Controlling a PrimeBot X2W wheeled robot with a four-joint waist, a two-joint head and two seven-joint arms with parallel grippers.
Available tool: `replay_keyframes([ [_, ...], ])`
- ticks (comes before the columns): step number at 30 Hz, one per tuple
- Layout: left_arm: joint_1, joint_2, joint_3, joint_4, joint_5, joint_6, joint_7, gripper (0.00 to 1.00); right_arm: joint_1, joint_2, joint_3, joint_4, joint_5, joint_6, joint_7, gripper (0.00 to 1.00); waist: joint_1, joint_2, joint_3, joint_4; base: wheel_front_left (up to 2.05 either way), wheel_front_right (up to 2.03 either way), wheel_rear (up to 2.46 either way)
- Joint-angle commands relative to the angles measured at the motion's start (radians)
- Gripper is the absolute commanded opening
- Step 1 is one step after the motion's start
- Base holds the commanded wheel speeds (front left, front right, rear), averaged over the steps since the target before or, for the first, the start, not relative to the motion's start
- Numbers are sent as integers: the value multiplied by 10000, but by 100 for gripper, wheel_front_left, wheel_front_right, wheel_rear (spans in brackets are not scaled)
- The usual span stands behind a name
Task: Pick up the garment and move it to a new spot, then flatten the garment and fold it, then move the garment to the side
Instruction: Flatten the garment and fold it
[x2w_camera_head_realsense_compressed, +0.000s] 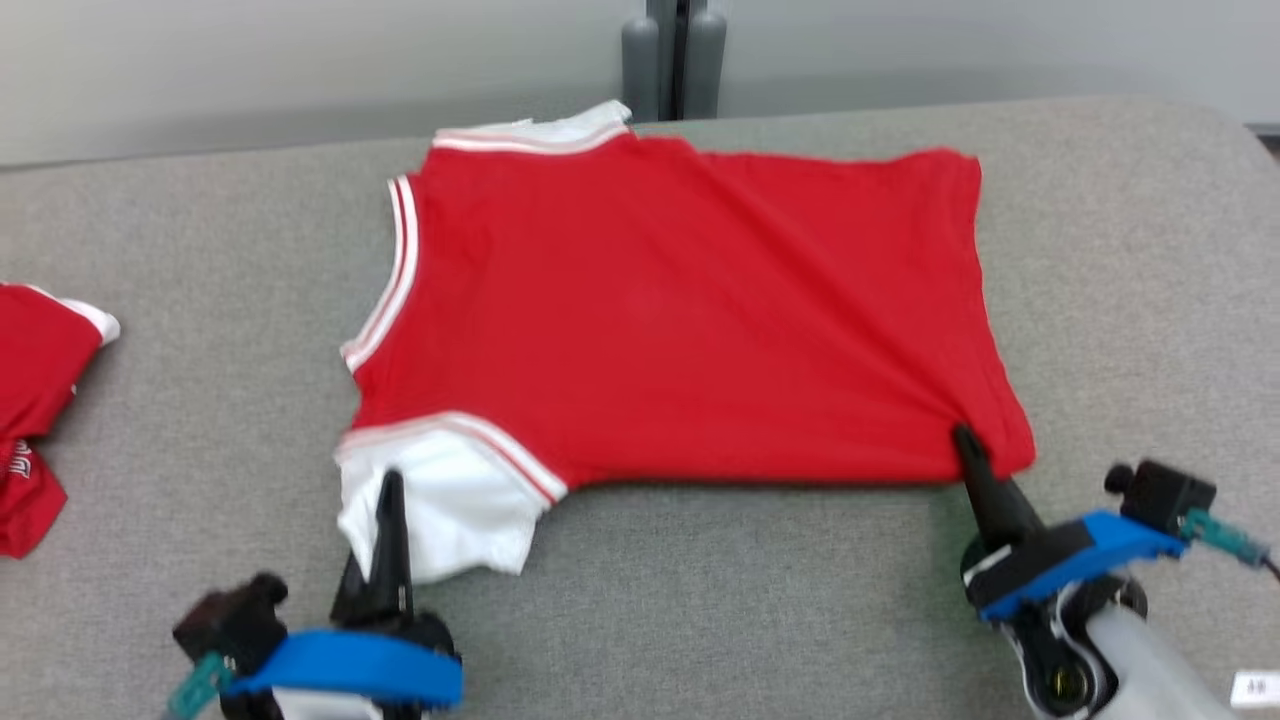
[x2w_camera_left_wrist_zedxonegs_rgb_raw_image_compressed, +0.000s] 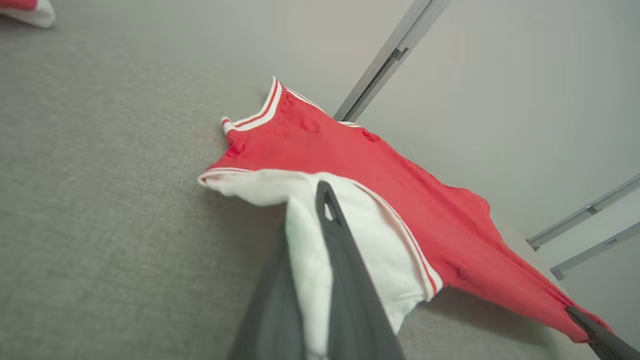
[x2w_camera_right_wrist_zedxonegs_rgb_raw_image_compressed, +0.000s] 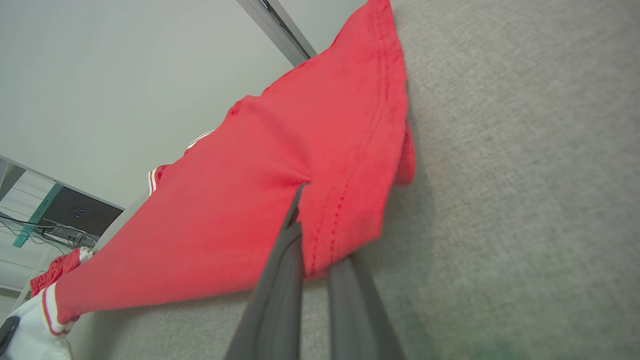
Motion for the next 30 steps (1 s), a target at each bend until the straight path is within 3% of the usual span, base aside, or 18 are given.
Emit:
replay_keyframes([
  [1,555,-52,-14,-199,-34,110,-47,0,603,-93,-85,-201,-67,1,-50,0,4,4,-328,-151,0,0,0],
  [6,1907,43,-174,-819,95,209,-26,0,1916,-372,-270,-685,-252,1,-51,0,4,4,-666,-78,0,0,0],
  [12,2401,118,-267,-1364,-2,312,209,0,2550,-350,-396,-1094,-517,1,306,0,4,4,-594,-137,0,0,0],
  [30,102,716,-603,-979,-66,99,1152,0,1957,195,-1356,-1875,-1007,3,2162,0,4,4,-497,-557,0,0,0],
])
